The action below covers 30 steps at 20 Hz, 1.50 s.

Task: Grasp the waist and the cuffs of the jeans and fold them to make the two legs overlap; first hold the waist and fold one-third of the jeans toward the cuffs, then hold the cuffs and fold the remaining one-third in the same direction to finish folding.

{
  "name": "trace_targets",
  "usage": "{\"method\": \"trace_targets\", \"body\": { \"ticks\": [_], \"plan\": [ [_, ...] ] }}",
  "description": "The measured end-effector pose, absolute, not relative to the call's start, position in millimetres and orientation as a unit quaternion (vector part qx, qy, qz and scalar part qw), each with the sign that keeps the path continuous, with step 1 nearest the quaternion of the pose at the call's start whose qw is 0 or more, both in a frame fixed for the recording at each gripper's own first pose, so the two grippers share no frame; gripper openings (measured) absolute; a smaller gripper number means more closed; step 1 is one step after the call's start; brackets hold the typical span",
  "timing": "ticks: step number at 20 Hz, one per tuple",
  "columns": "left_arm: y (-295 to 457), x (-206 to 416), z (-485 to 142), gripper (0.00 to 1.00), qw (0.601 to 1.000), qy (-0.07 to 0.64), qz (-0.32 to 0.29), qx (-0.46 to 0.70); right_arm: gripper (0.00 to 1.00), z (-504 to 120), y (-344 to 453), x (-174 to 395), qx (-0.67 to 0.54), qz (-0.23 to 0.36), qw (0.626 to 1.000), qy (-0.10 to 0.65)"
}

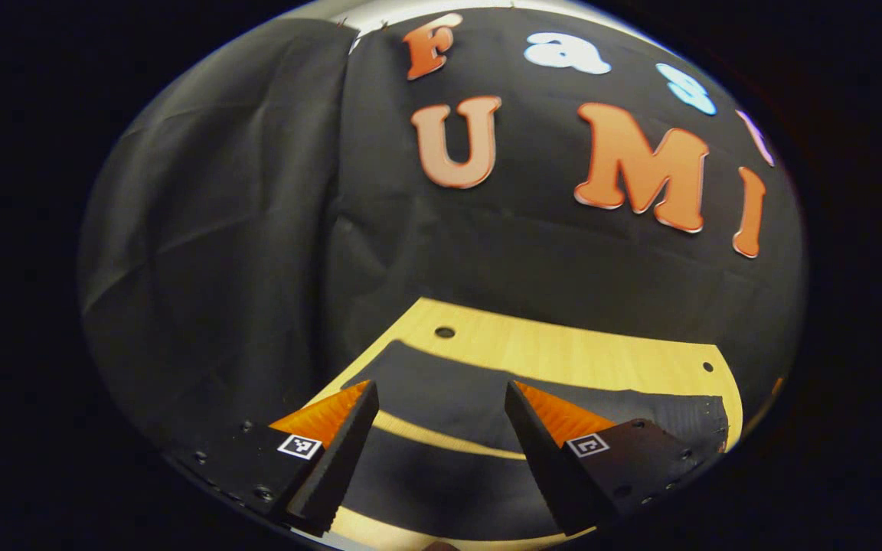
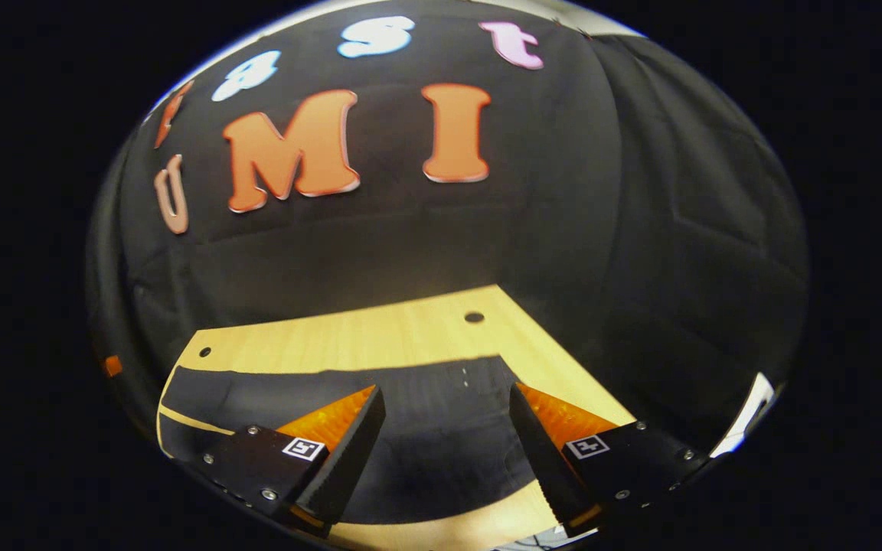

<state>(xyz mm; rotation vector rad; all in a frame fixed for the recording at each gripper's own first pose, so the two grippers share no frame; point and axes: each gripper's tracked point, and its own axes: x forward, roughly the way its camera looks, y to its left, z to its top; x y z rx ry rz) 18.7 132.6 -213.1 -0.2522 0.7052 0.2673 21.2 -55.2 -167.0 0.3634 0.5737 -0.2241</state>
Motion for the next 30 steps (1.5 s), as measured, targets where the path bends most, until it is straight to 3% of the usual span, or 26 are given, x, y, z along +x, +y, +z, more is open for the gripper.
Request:
{"method": "trace_targets", "body": {
  "ticks": [5,11,20,30],
  "plan": [
    [158,-12,-290,1.0,0.851,0.465,0.165,-0.177,0.98,-252,-64,-3,0.293,-0.146,0.854,0.404],
    [155,-19,-352,0.98,0.775,0.565,0.187,-0.21,0.98,-310,-93,-17,0.368,-0.194,0.788,0.453],
    [171,-51,-403,0.99,0.677,0.641,0.231,-0.278,0.98,-382,-108,-16,0.417,-0.223,0.723,0.504],
    [203,-75,-437,0.98,0.599,0.672,0.28,-0.334,0.94,-412,-110,-12,0.413,-0.245,0.683,0.55]
  ]
}}
